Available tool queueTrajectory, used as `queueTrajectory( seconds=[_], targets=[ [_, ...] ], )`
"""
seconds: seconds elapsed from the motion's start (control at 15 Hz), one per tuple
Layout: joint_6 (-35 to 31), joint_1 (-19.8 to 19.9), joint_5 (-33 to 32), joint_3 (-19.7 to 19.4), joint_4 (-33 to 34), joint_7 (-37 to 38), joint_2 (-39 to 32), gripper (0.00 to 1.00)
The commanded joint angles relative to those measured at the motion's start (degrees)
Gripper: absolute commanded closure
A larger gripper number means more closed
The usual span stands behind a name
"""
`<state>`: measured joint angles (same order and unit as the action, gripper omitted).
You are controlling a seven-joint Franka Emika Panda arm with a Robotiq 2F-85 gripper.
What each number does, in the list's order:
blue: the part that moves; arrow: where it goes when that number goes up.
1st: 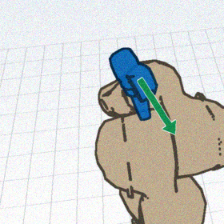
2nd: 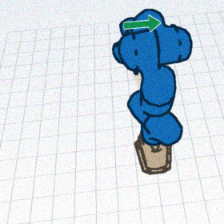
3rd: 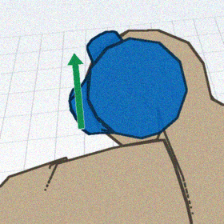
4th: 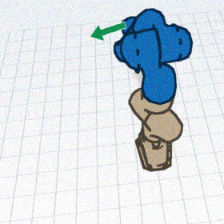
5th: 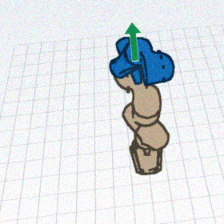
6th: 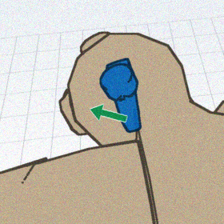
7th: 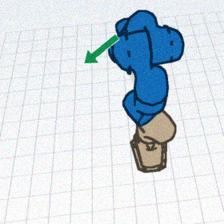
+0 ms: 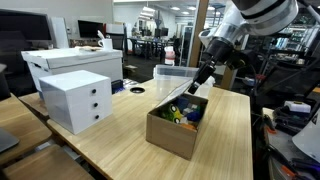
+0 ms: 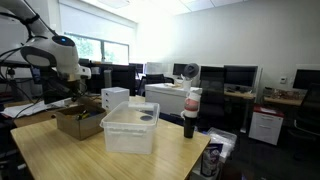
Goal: Open the cardboard box lid
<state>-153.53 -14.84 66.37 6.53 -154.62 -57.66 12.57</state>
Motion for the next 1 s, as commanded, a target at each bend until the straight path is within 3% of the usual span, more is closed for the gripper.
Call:
queueTrajectory(
  seconds=[0.0,0.4,0.6,0.93],
  targets=[
    [-1.20,0.58,-6.72,1.13,2.64,2.12,-0.08,0.97],
    [1.14,1.70,-21.88,1.26,9.58,8.16,-4.81,0.97],
    [4.24,3.15,-34.23,0.56,13.99,14.71,-8.55,0.97],
    [10.55,4.97,-42.33,-1.15,20.64,17.11,-12.71,0.97]
  ],
)
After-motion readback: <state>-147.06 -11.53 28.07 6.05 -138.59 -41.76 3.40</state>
